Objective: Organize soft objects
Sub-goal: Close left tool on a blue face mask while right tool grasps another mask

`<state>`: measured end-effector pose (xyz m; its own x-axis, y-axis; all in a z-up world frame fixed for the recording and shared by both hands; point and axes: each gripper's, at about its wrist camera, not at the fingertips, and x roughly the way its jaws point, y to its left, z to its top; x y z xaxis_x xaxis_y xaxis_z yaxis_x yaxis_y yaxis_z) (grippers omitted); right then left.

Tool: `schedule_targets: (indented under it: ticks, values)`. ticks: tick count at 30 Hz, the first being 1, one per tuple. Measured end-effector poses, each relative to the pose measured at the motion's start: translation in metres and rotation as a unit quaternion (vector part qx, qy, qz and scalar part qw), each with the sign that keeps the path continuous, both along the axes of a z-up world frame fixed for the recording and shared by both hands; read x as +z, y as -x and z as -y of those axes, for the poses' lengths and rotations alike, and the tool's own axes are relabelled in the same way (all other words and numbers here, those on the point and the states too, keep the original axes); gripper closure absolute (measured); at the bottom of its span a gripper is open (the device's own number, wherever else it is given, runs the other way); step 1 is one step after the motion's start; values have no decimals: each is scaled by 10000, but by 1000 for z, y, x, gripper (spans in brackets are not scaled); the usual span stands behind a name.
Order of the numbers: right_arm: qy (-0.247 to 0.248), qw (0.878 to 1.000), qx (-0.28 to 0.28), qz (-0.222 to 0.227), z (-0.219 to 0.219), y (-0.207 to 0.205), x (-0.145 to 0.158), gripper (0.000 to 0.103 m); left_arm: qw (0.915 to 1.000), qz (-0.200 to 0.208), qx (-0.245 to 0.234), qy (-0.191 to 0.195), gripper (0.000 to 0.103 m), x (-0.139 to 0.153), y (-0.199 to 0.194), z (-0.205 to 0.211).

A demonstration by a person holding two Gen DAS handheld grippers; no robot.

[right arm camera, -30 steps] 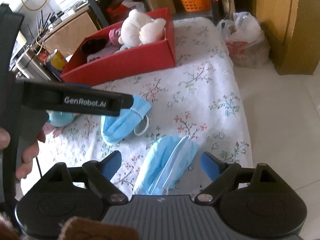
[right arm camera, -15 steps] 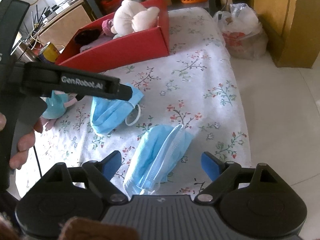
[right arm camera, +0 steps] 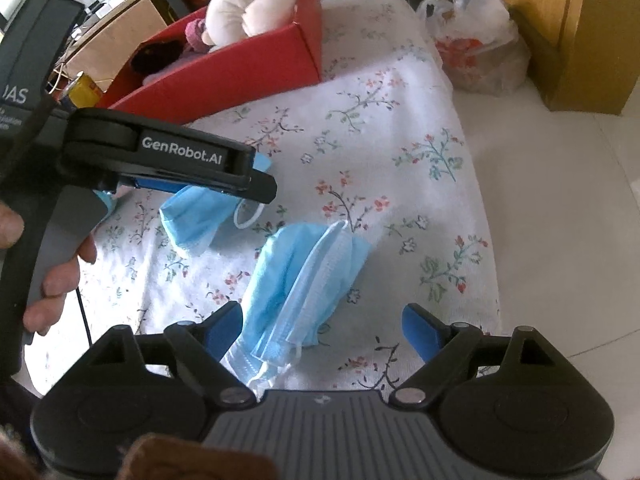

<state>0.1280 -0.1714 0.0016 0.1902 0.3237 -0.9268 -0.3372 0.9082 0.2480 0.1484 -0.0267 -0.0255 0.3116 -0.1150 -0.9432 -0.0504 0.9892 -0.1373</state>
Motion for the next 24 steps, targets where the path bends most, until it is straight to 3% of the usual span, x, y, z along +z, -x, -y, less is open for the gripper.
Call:
schedule_targets:
  ticks: [4,14,17,21,24]
  values:
    - [73,9999,133,48,-10,1,-3,43,9999,11,-78,-125,19,-2,3,1]
    - [617,9940,741,521,-39,13,-14,43,9997,-27,-88,-224,45,-5,10,-3]
    - [749,9914,852,647,-40,13,-16,51,9998,-38,-79,-196,46,-3,13,-6]
    - [688,9919,835,665,-34,13,-12,71,9996,-62,-105,-238,50,-1,18,-7]
    - [670,9914,893,682,-32,15,-11,79,9996,-98,-145,-223,56,0,22,-7]
